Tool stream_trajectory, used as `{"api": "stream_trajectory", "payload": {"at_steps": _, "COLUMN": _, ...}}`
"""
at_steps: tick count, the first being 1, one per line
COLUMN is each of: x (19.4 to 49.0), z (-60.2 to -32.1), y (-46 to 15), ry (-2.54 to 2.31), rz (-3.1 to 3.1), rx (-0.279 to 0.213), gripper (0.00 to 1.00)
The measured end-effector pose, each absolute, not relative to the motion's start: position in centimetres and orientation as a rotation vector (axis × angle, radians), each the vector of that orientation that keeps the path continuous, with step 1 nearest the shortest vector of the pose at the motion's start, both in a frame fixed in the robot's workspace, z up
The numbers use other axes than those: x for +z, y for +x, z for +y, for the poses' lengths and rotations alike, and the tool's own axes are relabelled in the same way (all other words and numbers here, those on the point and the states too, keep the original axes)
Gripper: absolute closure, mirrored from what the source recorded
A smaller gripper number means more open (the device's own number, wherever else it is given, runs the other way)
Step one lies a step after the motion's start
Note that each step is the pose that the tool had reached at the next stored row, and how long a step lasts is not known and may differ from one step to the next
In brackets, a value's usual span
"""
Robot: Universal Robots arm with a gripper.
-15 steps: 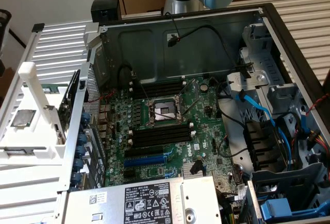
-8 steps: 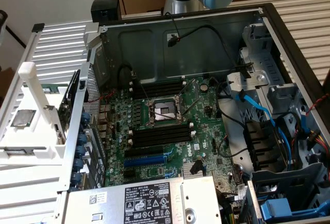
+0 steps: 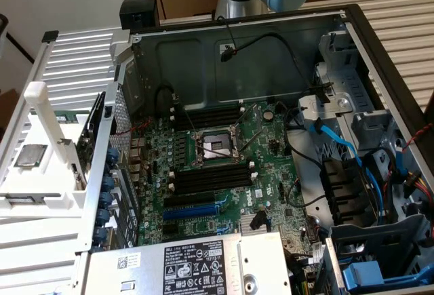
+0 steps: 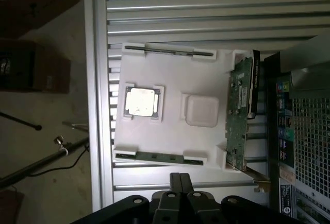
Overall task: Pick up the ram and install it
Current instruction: 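Pick up the ram and move it above insertion slot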
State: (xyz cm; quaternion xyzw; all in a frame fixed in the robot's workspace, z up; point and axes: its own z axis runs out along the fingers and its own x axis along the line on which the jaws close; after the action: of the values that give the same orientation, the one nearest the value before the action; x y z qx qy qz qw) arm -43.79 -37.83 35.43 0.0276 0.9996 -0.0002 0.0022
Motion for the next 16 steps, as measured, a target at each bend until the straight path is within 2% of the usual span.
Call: {"api": "stream_trajectory", "payload": {"at_steps": 16, "x": 35.25, "z": -37.82, "y": -44.0, "ry": -0.062, "rz": 3.134, "rx": 0.0, "gripper": 0.9}}
